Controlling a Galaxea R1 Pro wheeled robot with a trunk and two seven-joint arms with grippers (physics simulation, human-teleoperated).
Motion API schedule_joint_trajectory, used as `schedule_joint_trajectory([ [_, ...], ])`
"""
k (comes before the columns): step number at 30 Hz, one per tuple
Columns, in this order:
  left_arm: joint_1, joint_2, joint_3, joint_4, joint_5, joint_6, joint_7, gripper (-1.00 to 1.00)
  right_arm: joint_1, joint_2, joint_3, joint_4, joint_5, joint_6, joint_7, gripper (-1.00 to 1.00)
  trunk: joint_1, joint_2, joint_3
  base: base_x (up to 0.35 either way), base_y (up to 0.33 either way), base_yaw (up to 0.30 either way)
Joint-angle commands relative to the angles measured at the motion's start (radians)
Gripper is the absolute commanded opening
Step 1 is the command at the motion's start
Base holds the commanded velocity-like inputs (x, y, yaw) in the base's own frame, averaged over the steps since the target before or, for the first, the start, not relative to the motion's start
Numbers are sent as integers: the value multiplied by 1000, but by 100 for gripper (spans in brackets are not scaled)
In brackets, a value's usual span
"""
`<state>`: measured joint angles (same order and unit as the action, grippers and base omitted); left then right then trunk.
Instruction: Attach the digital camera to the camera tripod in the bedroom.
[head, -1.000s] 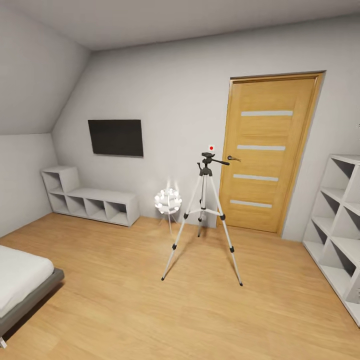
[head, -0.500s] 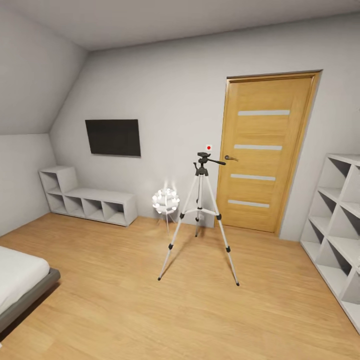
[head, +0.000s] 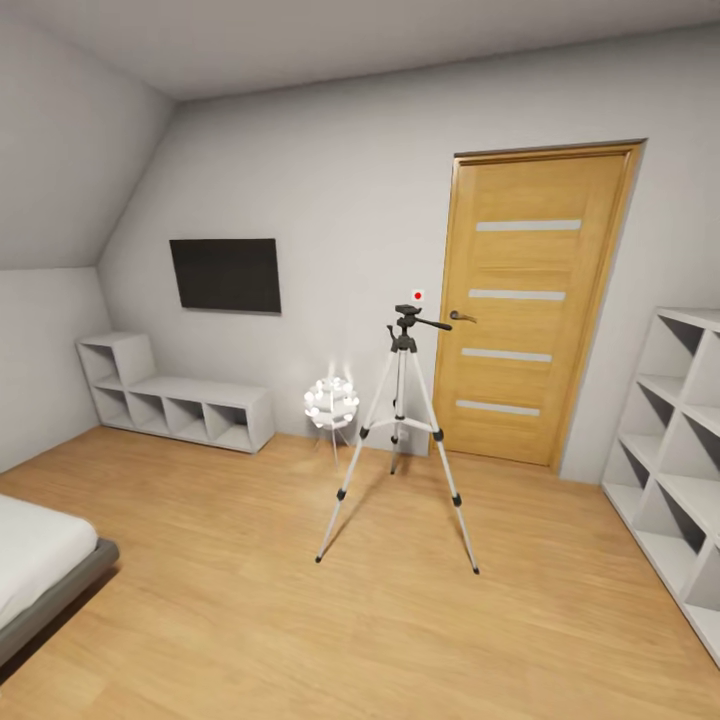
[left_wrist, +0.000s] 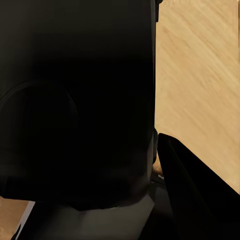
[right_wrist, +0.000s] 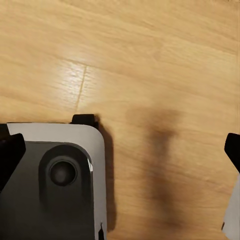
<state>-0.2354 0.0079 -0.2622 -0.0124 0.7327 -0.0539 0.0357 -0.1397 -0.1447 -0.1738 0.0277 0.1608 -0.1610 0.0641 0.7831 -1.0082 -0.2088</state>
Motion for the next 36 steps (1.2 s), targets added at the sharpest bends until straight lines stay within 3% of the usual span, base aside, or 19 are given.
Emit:
schedule_joint_trajectory([
  [1,0,0,-10,-1,3,-2,2,-100,-1,0,-9,3,9,-6,2,100,0,-1,-1,227,0,0],
  [11,0,2,-12,-1,-4,-1,0,-100,-1,19,-13,3,-1,-2,-3,100,0,-1,-1,299,0,-87],
  [36,0,2,-12,-1,-4,-1,1,-100,-1,30,-12,3,3,5,-18,100,0,-1,-1,321,0,-282],
])
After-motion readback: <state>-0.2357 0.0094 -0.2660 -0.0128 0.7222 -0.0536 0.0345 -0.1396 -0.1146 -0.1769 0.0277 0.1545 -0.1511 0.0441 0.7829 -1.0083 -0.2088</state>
